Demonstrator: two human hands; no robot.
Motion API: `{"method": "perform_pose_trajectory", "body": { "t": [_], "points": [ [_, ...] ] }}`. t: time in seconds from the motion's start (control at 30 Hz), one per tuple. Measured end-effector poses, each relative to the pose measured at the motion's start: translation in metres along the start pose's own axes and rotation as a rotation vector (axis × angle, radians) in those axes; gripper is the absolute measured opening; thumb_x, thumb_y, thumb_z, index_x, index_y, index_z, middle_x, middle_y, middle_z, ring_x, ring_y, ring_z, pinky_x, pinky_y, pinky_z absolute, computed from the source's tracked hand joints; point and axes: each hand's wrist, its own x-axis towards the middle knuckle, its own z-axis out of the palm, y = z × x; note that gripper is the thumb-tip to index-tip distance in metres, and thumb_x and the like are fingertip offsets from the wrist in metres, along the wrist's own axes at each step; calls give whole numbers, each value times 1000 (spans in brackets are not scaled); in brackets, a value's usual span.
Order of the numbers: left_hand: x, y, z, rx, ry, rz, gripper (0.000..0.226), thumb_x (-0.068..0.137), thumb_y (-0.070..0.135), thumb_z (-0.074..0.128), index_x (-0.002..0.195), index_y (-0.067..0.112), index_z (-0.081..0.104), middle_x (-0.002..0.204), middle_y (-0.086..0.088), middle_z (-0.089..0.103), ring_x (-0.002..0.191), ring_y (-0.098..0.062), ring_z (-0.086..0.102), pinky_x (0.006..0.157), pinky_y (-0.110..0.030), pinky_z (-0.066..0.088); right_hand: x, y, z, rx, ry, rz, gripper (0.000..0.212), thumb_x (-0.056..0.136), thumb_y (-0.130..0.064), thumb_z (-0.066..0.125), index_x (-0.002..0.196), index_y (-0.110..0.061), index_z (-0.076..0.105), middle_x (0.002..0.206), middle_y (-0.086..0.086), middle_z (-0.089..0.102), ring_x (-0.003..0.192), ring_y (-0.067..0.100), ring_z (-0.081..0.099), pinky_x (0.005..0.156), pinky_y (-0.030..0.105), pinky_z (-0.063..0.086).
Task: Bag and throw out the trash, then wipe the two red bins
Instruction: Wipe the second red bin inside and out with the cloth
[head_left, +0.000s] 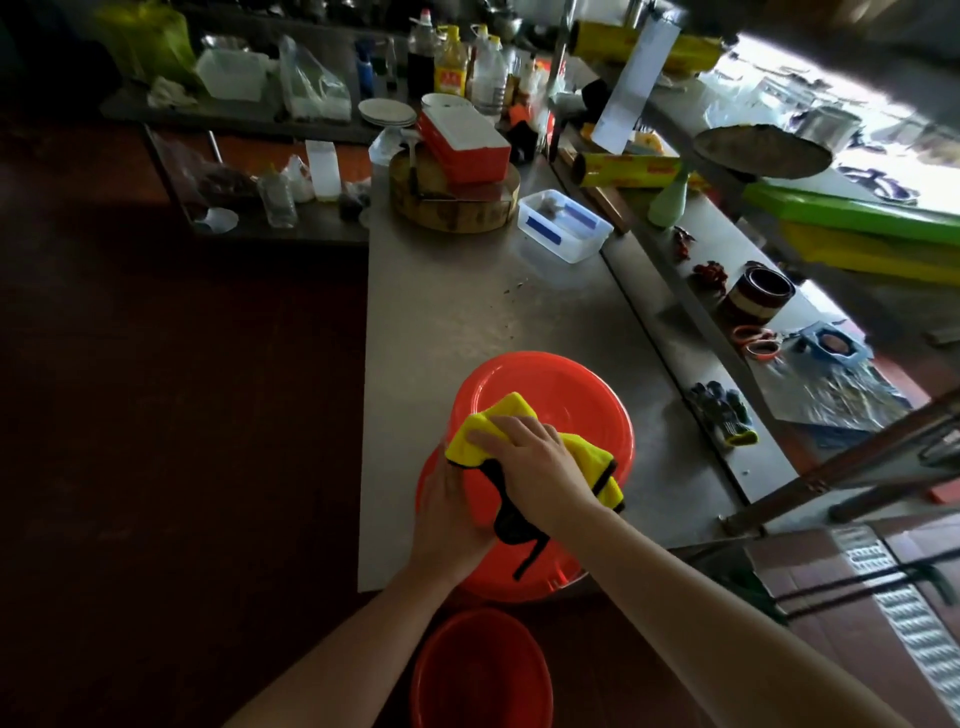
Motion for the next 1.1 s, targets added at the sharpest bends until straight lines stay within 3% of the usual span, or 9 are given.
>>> {"method": "perform_pose_trajectory", "body": {
  "t": [0.13, 0.23, 0.33, 0.47, 0.73, 0.87, 1.0, 1.1],
  "points": [
    [-2, -1, 3, 48, 2, -51, 131, 58, 95, 62, 159, 26, 14, 155, 10, 35, 141, -9, 39, 108, -36, 44, 42, 4, 0, -51, -54, -75, 49, 98, -14, 54, 143, -32, 55, 147, 2, 49, 139, 29, 39, 110, 43, 33],
    [-14, -1, 5, 31, -27, -50, 146, 56, 95, 64, 161, 20, -4, 168, 1, 11, 154, -15, 15, 120, -45, 31, 76, 12, -3, -127, -110, -77, 48, 98, -18, 50, 143, -37, 52, 147, -2, 46, 138, 25, 38, 109, 39, 28],
    [-23, 5, 6, 13, -14, -78, 147, 56, 96, 62, 159, 26, -16, 169, 6, -7, 155, -11, 0, 124, -43, 16, 102, 22, -11, -160, -158, -72, 48, 98, -18, 50, 142, -37, 51, 144, -2, 46, 136, 25, 38, 107, 37, 29],
    [-28, 10, 9, 105, 29, -32, 141, 63, 97, 54, 160, 20, -12, 167, 7, -17, 154, -8, -10, 122, -40, 6, 124, 38, -20, -198, -205, -70, 47, 97, -16, 51, 141, -35, 53, 138, -2, 50, 132, 25, 42, 105, 37, 34],
    [-27, 8, 16, 104, 27, -43, 140, 65, 93, 60, 160, 18, -10, 169, 2, -7, 155, -13, -3, 122, -47, 16, 127, 98, -34, -115, -187, 163, 53, 94, -14, 49, 141, -37, 52, 131, 2, 54, 125, 31, 47, 102, 44, 36],
    [-28, 9, 15, 79, 25, -55, 138, 65, 92, 60, 160, 22, -11, 168, 9, -12, 153, -7, -3, 121, -50, 20, 99, 137, -36, -61, -159, 272, 57, 91, -14, 50, 141, -41, 50, 126, 1, 53, 121, 31, 47, 99, 43, 36],
    [-26, 12, 15, 25, 13, -98, 133, 67, 89, 62, 159, 32, -14, 163, 24, -16, 150, -9, 9, 119, -56, 27, 67, 158, -32, 32, -59, 363, 56, 92, -15, 49, 140, -42, 54, 131, 2, 55, 121, 33, 48, 102, 44, 39],
    [-24, 15, 16, 40, -16, -86, 136, 65, 91, 62, 158, 32, -18, 162, 23, -22, 150, -8, 2, 120, -55, 25, 55, 165, -33, 174, 31, 433, 55, 92, -13, 51, 139, -40, 57, 138, 0, 57, 125, 33, 52, 102, 48, 44]
  ]
}}
